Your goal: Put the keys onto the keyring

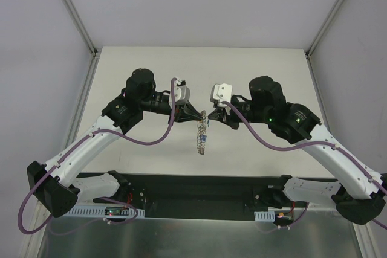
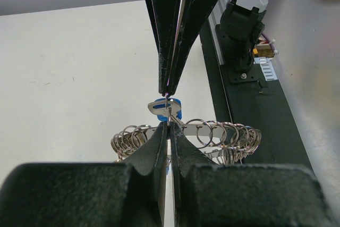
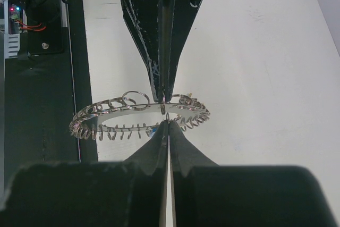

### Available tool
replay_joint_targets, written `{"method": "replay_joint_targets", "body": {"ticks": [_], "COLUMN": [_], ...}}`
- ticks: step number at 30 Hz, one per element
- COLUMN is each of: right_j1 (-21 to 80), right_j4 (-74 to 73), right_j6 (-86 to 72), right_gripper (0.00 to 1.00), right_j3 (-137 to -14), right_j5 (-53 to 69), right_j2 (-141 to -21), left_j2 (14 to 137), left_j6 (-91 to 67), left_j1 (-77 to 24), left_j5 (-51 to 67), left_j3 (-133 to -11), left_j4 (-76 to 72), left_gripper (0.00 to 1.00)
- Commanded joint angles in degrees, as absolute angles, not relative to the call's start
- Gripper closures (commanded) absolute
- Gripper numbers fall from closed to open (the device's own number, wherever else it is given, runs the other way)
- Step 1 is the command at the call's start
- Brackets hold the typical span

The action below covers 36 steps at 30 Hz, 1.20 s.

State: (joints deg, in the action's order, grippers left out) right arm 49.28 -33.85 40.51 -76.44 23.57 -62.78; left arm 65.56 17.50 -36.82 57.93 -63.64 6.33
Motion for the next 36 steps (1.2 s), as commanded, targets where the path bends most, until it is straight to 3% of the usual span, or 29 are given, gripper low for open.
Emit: {"method": "replay_joint_targets", "body": {"ticks": [1, 36], "right_j1": [49.48, 49.48], "right_j4": [-32.87, -32.87], "right_j6": [39.9, 39.11], "right_gripper": [0.99, 0.99], "right_j3": [-76.73, -76.46], "right_j5": [24.78, 24.17], "right_j2": [-61.7, -60.82], "left_j2": [64.86, 64.6], "left_j6": [17.4, 17.75], "left_j1": [-37.35, -37.35], "left_j5": [58.89, 58.53], "left_j3": [-66.62, -66.01], "left_j4": [2.11, 1.41], "left_gripper": [1.0, 1.0]}}
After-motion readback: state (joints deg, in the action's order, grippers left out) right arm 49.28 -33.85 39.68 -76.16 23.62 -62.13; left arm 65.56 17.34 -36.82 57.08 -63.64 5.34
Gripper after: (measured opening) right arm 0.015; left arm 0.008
